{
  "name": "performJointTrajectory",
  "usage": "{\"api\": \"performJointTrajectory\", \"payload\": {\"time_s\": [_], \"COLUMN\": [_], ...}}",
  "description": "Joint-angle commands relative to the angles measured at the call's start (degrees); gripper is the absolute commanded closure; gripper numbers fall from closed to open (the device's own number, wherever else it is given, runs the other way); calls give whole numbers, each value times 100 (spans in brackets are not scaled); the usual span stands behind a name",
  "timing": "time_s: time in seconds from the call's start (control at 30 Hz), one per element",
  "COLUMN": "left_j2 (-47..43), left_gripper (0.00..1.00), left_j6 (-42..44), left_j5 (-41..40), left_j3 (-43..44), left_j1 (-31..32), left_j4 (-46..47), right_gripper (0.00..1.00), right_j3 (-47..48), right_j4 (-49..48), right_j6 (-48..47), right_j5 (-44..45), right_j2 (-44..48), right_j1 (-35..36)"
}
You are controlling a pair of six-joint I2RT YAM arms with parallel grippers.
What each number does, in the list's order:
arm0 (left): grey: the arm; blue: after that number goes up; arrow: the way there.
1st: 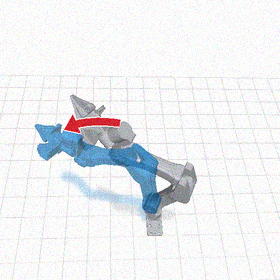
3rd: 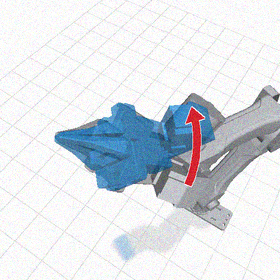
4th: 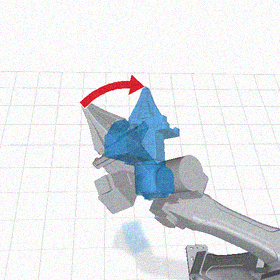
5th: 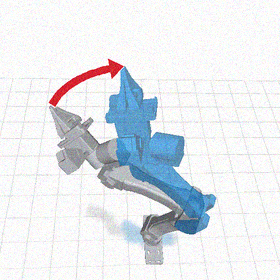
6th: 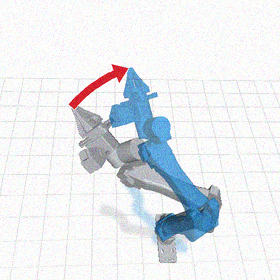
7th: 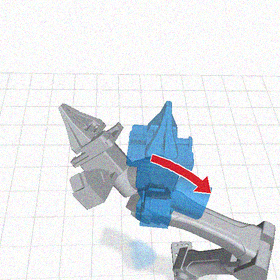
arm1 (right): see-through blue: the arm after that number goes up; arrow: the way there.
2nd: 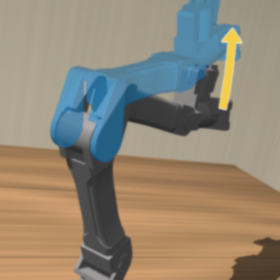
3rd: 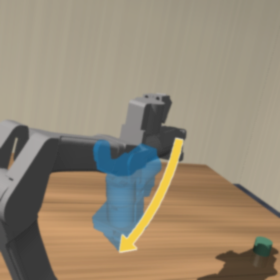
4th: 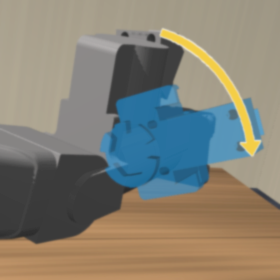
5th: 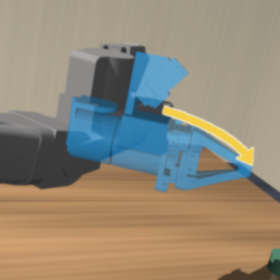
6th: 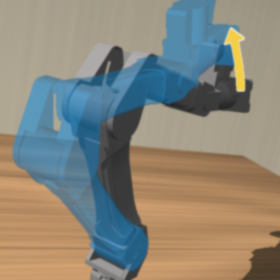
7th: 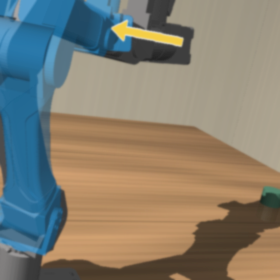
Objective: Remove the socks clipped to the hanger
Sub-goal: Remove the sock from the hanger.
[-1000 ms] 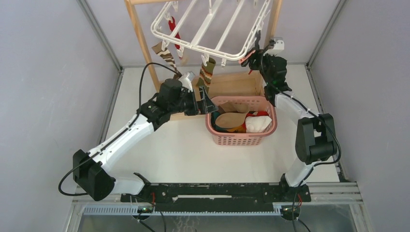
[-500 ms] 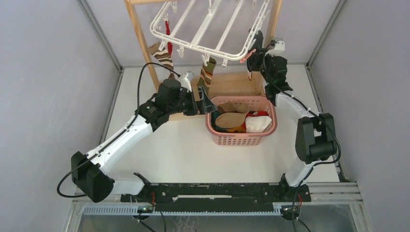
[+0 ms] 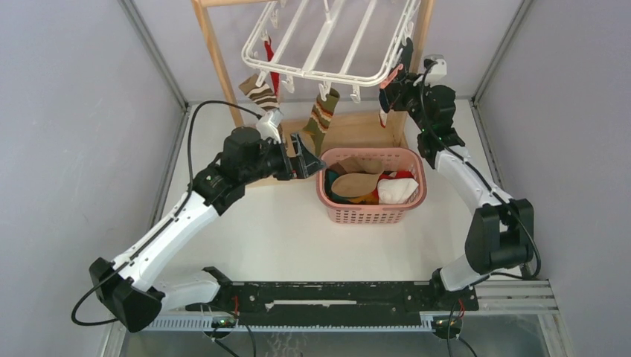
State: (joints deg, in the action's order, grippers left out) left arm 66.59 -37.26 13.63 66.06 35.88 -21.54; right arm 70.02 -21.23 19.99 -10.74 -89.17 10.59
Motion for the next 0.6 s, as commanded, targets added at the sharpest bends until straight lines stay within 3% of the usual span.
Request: {"api": "performJointTrajectory", "payload": {"time_s": [0.0, 0.57], "left_j2": [-309, -844], "left_gripper": [0, 0], "left_j6": [-57, -273], "left_j5": [-102, -229], "left_j3": [-310, -741], "left_j1": [41, 38], "left_j4": [245, 307], "right_gripper": [88, 88], "right_j3": [-166, -492], "right_j4": [372, 1280], "right_j6": [96, -229], "right_j5": [-336, -632], "right_j2": [509, 1700], "right_j1": [91, 459]}}
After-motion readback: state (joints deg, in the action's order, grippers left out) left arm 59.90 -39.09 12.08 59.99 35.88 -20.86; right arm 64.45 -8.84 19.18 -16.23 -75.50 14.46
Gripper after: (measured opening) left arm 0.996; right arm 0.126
